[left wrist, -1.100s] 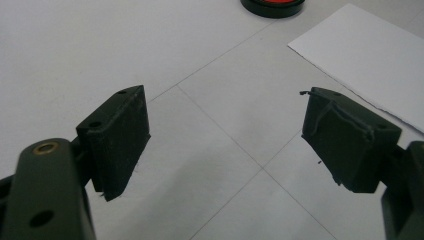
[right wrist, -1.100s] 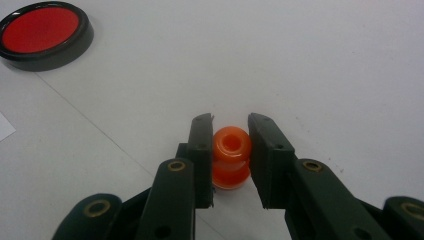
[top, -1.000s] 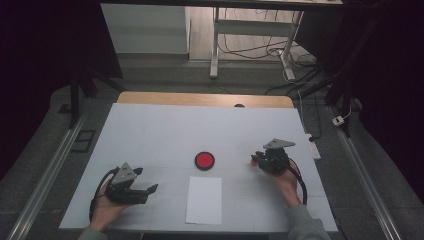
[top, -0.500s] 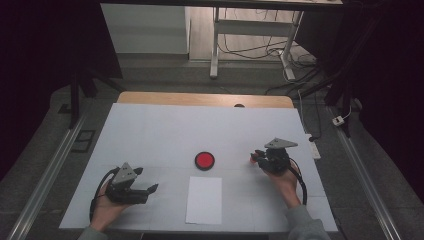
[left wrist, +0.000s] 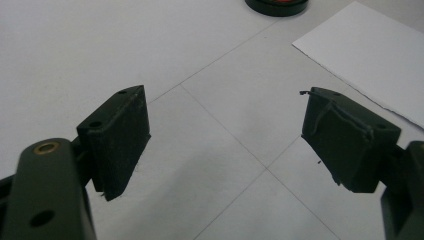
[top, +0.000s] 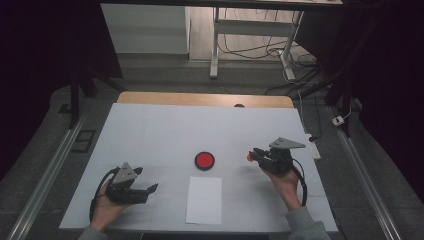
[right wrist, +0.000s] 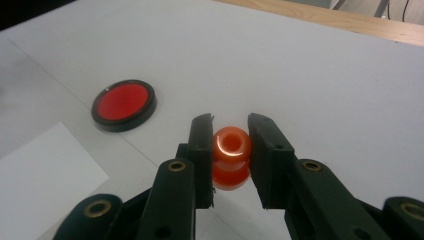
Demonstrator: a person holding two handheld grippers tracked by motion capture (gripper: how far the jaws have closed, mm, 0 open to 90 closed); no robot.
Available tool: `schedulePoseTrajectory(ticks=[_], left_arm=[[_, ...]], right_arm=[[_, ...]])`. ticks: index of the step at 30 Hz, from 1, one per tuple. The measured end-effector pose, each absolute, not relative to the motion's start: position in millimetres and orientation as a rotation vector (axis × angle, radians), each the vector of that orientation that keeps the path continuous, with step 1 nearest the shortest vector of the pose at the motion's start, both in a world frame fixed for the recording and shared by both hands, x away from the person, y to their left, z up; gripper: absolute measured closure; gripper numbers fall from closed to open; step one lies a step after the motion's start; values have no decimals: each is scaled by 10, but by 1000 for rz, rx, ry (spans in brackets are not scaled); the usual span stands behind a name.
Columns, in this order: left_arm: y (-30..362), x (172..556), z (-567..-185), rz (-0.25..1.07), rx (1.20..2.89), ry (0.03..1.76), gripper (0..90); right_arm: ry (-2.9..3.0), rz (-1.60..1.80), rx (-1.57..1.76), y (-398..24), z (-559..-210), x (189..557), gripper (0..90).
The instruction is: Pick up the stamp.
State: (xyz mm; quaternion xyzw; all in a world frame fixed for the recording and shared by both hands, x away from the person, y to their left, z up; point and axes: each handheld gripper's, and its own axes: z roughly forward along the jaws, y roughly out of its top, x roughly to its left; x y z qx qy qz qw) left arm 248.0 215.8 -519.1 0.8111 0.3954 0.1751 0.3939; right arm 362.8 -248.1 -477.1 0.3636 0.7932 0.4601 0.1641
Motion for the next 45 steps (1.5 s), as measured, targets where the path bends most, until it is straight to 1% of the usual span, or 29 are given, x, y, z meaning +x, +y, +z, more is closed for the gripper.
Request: schedulePoseTrajectory(ticks=[17,45], left_arm=[[2160,2479,-5188,449,2054,1005,195],[2155,2484,-5194,451,2057,1007,196]], right_arm=[[2256,1376,981,-2360,-4660,3538,724],[2320,1409,919,-2121,-4672,3460,724]])
